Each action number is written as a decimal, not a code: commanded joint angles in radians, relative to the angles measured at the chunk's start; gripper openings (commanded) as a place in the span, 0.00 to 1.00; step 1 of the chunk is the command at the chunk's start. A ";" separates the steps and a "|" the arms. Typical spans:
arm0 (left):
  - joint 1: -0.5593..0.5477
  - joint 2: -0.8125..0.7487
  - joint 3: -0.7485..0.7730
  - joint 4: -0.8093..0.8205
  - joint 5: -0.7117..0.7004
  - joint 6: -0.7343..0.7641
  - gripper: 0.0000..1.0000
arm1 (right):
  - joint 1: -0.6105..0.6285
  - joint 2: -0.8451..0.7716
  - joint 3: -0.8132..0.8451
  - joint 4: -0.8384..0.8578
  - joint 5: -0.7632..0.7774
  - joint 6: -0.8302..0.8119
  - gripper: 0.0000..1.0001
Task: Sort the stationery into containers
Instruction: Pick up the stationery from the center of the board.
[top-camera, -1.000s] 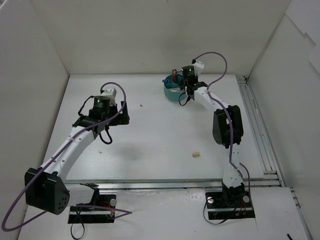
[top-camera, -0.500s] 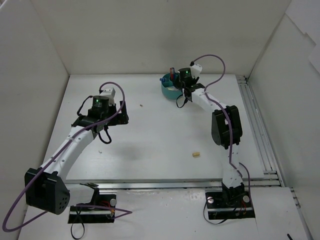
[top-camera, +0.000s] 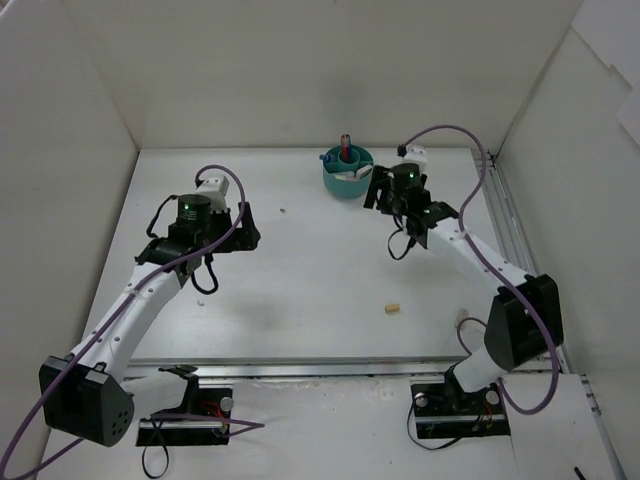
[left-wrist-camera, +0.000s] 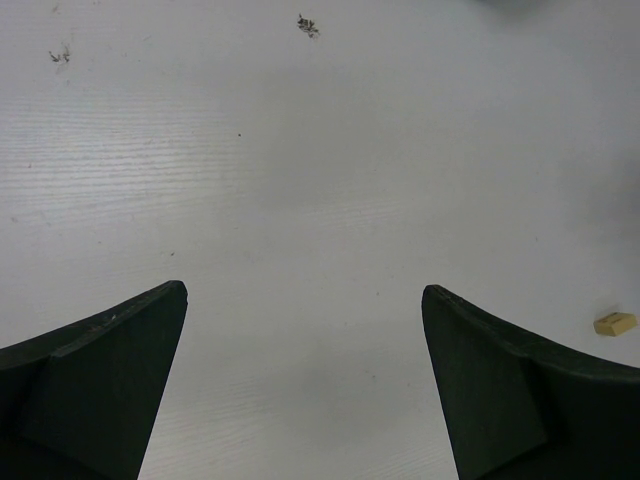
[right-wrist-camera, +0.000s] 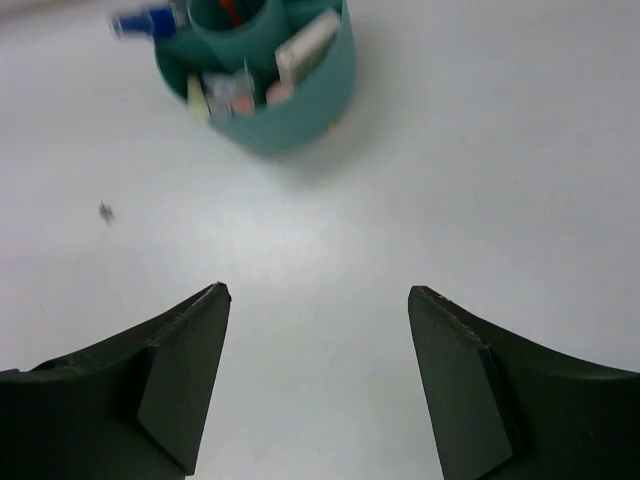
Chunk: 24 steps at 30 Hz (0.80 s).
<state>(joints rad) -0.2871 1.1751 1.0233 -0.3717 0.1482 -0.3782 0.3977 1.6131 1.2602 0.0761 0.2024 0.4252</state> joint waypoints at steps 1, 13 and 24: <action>-0.012 -0.032 -0.009 0.069 0.047 0.005 1.00 | 0.020 -0.120 -0.153 -0.136 -0.124 -0.089 0.70; -0.063 -0.078 -0.080 0.085 0.051 -0.002 1.00 | 0.168 -0.297 -0.535 -0.309 -0.164 0.149 0.98; -0.090 -0.111 -0.109 0.077 0.016 -0.016 1.00 | 0.268 -0.219 -0.533 -0.467 -0.005 0.326 0.83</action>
<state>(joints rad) -0.3679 1.0966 0.8989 -0.3397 0.1780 -0.3801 0.6540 1.3834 0.7101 -0.2974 0.0933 0.6579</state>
